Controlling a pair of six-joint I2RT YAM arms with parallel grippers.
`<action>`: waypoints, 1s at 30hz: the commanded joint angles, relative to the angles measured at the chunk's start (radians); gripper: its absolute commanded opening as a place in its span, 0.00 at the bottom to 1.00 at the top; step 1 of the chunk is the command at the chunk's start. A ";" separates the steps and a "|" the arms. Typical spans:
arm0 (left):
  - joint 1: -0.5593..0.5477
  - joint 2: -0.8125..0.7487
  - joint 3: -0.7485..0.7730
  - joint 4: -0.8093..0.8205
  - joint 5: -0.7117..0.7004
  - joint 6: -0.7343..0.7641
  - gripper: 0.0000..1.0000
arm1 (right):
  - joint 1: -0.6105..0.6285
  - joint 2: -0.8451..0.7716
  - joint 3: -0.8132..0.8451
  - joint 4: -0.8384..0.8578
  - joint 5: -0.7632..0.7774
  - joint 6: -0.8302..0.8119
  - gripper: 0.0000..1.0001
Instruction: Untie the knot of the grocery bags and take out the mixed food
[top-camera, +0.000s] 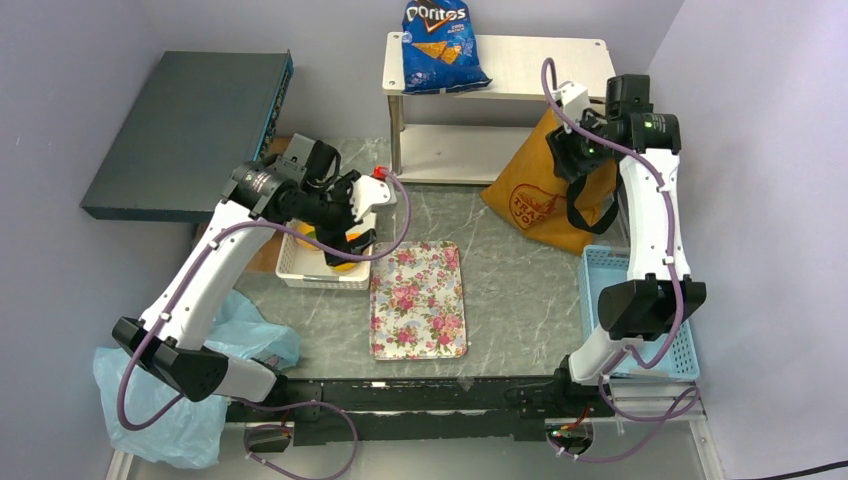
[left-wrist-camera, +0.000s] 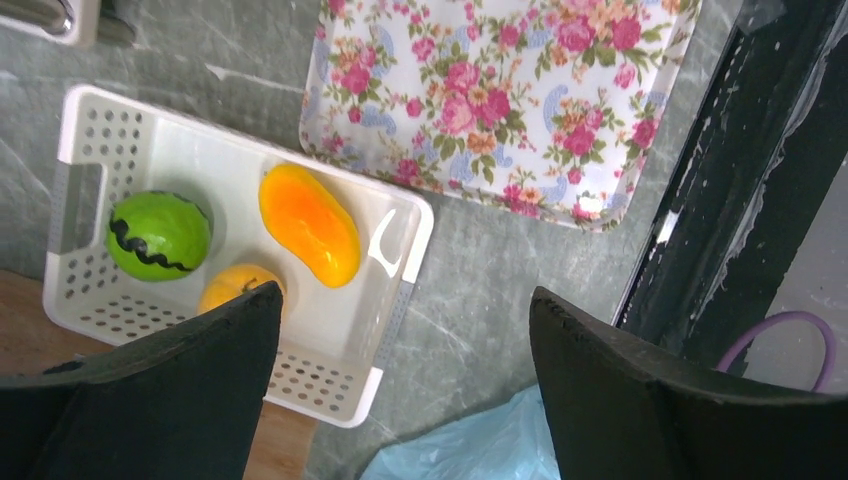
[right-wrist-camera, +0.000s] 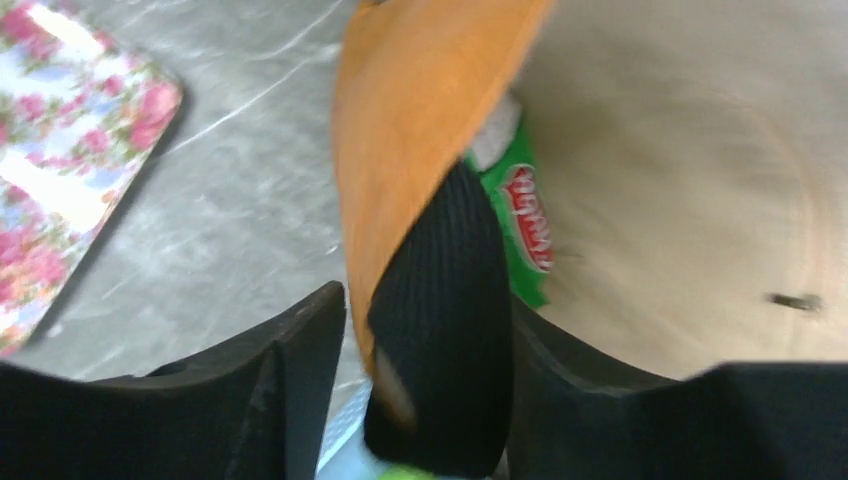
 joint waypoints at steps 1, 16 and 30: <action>-0.010 -0.024 0.059 0.076 0.086 -0.036 0.93 | 0.040 -0.073 -0.077 -0.131 -0.165 -0.058 0.42; -0.012 0.059 0.132 0.649 0.196 -0.554 0.91 | 0.331 -0.377 -0.549 -0.045 -0.186 -0.045 0.11; -0.268 0.334 0.330 0.731 0.215 -0.625 0.97 | 0.432 -0.590 -0.738 -0.083 -0.053 -0.184 0.00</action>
